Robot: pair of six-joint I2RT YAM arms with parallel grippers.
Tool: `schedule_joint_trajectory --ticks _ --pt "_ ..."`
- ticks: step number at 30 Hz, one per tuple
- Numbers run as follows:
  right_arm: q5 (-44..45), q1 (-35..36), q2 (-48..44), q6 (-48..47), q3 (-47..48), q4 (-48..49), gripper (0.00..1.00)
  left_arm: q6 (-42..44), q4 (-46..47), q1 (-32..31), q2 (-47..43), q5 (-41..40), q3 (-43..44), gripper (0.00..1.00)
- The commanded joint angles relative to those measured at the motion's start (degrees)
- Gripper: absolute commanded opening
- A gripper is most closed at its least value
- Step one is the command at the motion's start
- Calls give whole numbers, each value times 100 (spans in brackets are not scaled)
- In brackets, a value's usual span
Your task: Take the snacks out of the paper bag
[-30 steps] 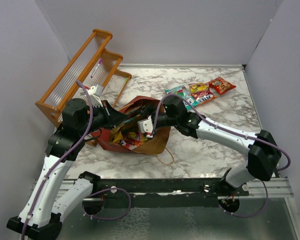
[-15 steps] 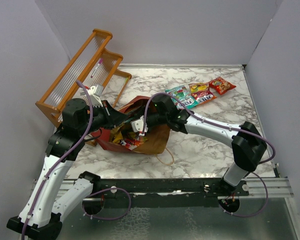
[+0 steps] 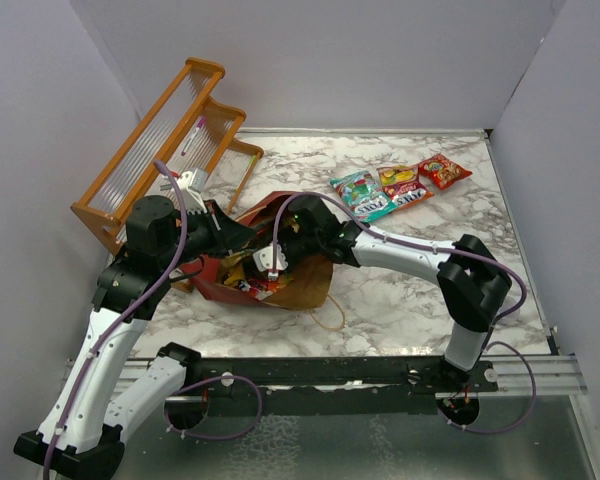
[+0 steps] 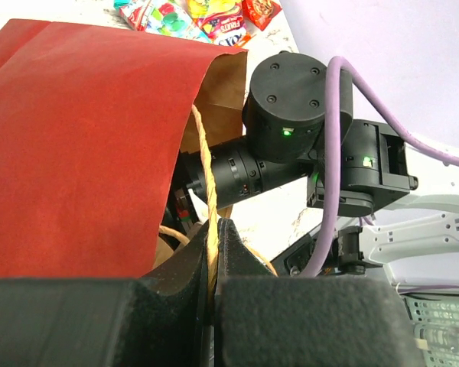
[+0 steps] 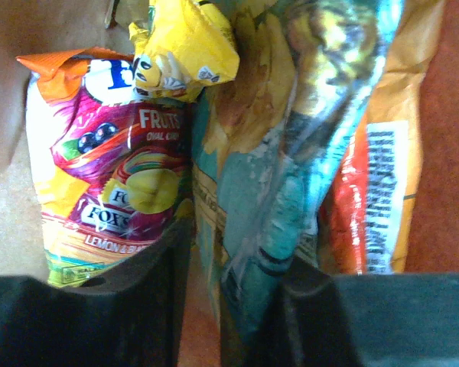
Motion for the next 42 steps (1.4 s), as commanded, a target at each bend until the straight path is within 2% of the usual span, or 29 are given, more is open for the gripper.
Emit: schedule_joint_trajectory --ticks 1,5,6,19,42 --pt "57 97 6 180 14 68 24 13 140 -12 1 113 -17 0" --pt "12 97 -245 494 -256 243 4 63 105 -9 -24 16 -8 0" --pt "-19 97 -301 591 -284 247 2 76 93 -12 -33 -12 -7 0" --pt "-550 97 -1726 2066 -1019 1144 1 356 -291 -16 -55 -702 397 0" --pt "-116 97 -4298 2678 -770 266 1 449 -398 -14 -60 -1215 562 0"
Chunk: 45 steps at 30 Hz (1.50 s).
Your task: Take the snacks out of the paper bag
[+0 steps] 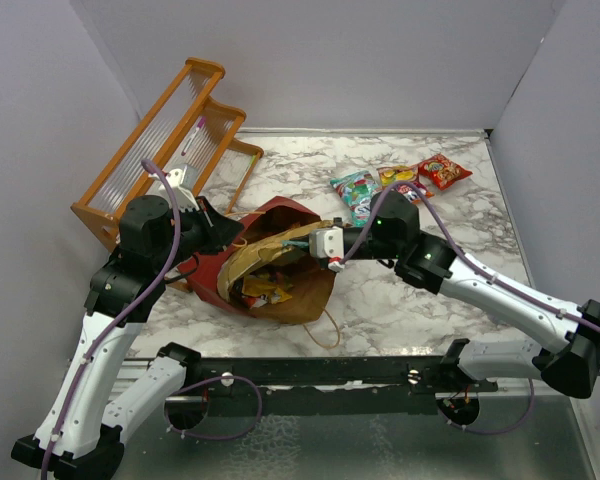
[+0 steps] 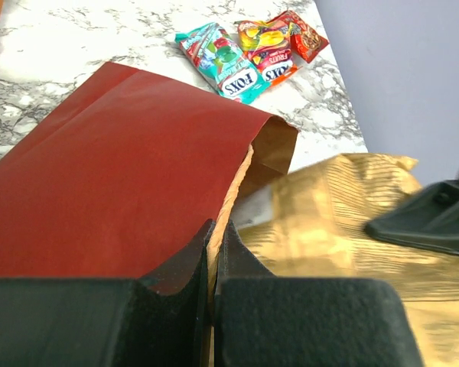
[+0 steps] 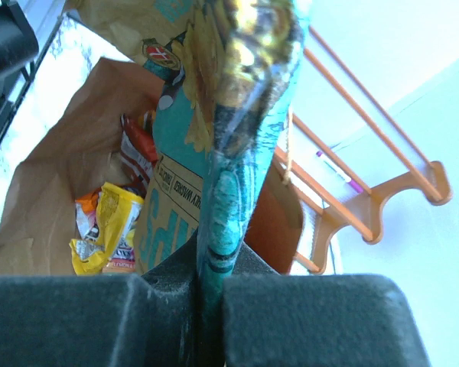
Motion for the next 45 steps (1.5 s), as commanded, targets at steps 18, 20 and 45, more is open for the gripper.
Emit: schedule_joint_trajectory --ticks 18,20,45 --pt "2272 53 -1574 1694 1359 -900 1 156 -143 -22 -117 -415 175 0" --pt "2702 53 -1560 1959 1448 -895 1 182 -158 -16 -108 -439 188 0" --pt "8194 -1286 -571 2876 429 327 1 140 -193 -22 -103 -406 231 0"
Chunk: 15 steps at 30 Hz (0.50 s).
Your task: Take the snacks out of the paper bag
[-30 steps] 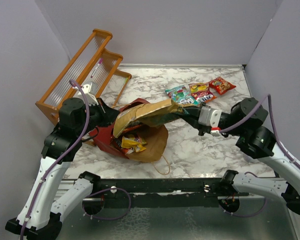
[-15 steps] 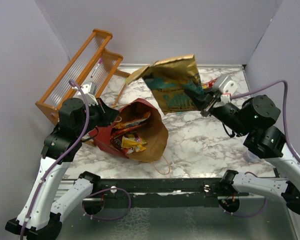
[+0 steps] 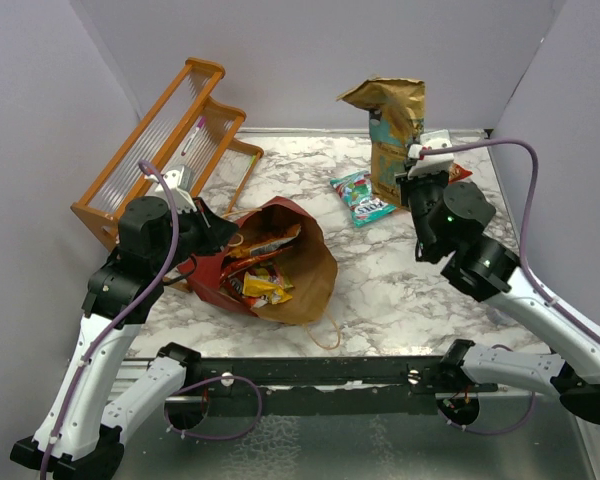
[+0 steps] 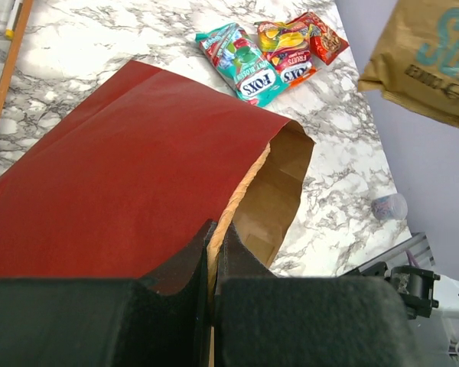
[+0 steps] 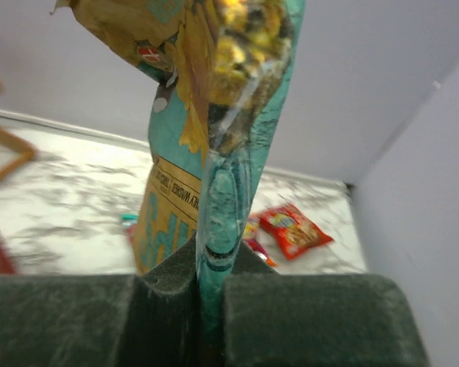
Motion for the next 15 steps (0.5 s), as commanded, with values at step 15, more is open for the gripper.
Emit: schedule_joint_trajectory --ticks 15 --pt "-3212 -4691 167 5442 -1977 -411 1 -61 576 -8 -158 745 -151 0"
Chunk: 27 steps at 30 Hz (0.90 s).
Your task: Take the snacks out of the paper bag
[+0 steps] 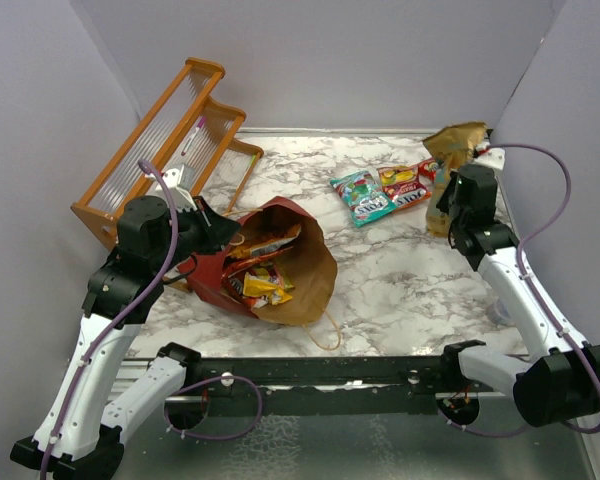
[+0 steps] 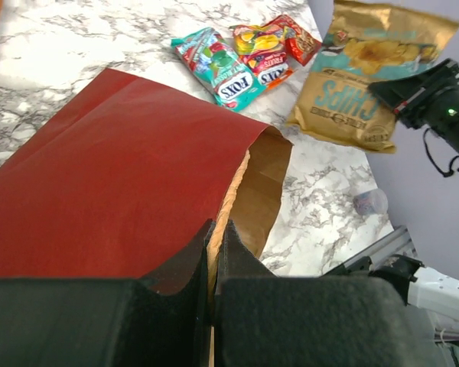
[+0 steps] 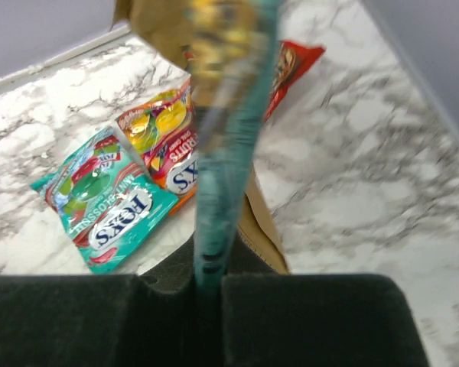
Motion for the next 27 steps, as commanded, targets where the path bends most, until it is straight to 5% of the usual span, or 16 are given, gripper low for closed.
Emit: schedule_joint_trajectory --ticks 1,10,27 --pt "-856 -652 -331 1627 -362 387 1 18 401 -4 -177 518 -170 0" --pt "-1599 -1670 -326 3128 -1524 1154 1 67 404 -3 -244 654 -205 0" --pt "-1118 -2341 192 3225 -2497 1860 1 521 419 -5 -390 1084 -412 0"
